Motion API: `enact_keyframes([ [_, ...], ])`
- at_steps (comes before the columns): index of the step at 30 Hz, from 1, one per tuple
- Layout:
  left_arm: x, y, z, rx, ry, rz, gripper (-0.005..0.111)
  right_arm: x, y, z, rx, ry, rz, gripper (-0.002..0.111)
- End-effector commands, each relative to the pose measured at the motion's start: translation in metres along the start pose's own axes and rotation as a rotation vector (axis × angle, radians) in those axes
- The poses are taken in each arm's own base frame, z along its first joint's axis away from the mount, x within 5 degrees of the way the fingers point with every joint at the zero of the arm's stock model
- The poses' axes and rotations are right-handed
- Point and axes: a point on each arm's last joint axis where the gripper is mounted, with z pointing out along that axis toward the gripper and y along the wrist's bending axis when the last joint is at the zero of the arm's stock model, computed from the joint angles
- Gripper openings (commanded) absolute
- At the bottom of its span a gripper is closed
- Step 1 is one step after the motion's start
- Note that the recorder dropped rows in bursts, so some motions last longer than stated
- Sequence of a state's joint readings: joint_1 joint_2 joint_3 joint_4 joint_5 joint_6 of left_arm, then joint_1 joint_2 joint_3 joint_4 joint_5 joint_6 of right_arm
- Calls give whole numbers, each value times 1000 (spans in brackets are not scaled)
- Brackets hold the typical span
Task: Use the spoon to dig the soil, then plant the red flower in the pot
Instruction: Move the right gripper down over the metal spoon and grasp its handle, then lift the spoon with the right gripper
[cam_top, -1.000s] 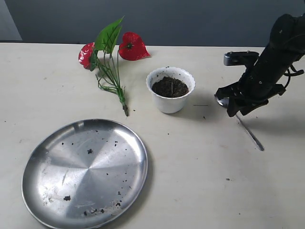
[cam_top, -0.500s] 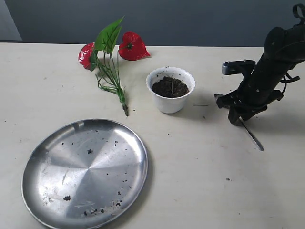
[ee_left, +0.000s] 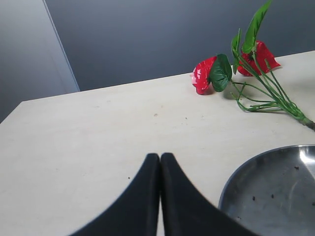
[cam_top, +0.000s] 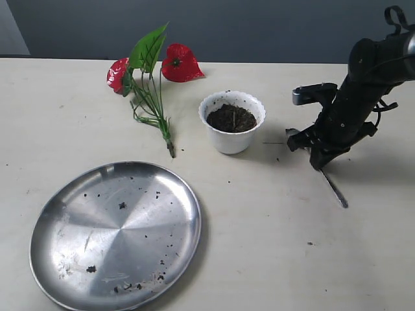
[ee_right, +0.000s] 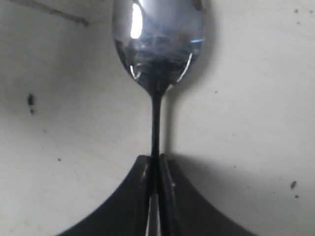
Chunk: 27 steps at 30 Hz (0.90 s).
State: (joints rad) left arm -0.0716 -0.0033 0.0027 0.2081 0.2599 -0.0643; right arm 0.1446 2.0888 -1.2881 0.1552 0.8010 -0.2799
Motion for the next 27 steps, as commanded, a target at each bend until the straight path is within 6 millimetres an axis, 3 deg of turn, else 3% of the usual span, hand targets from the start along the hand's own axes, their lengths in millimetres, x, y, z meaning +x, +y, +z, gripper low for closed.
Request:
enact_keyframes([
  [1,-1,0,0,4,-6,-8,2,2,-3,-2,44,25,1,5],
  [5,-1,0,0,4,-6,-8,2,0,-6,-17,97,-13,7,-1],
  [9,-1,0,0,4,-6,-8,2,-5,-4,-64,170,-169,-46,-1],
  [10,-1,0,0,4,-6,-8,2,-7,-4,-85,205,-220,-76,-1],
  [13,-1,0,0,4,-6,-8,2,-11,11,-133,363,-302,-371,-1],
  [14,-1,0,0,4,-6,-8,2,-12,22,-150,472,-309,-556,-1],
  [18,-1,0,0,4,-6,-8,2,-29,64,-181,817,-352,-928,-1],
  [23,-1,0,0,4,-6,-8,2,-41,107,-189,1171,-303,-1286,-1],
  [27,-1,0,0,4,-6,-8,2,-52,134,-158,1385,-118,-1487,-1],
])
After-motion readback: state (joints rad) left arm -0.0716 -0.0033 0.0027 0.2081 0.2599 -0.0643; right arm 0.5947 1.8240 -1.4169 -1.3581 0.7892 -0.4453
